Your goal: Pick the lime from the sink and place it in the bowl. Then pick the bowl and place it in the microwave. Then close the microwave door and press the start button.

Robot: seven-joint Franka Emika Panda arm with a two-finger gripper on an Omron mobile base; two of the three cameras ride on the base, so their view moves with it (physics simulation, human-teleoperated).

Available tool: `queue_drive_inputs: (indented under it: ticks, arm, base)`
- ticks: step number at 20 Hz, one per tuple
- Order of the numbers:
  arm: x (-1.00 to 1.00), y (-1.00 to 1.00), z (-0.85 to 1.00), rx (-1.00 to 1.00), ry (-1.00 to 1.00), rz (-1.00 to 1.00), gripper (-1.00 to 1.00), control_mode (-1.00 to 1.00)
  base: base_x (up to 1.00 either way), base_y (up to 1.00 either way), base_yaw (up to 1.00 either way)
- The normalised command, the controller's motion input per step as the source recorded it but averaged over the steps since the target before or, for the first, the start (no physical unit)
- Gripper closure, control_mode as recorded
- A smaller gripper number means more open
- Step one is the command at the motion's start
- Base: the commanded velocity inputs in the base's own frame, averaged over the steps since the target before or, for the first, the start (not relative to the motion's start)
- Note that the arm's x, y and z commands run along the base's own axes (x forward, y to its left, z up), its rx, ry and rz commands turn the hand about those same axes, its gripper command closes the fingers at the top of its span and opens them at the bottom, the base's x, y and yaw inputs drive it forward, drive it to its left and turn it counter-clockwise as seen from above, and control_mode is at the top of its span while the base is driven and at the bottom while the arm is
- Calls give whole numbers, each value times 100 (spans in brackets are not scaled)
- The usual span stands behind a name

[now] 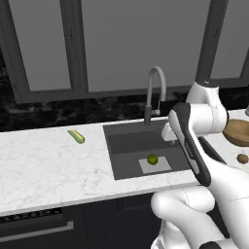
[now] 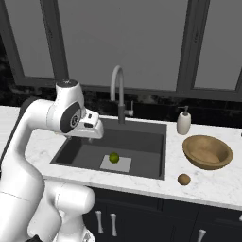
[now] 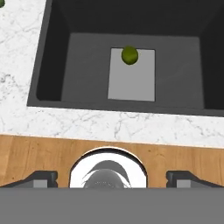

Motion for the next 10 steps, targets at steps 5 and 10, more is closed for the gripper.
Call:
queue_drive_inputs:
  ticks: [5, 10]
  arm:
    - [41, 0, -39, 0, 5, 0, -100, -100]
    - [42, -3, -38, 0, 0, 0, -100, -100]
  base:
    - [0, 0, 0]
    - [0, 0, 0]
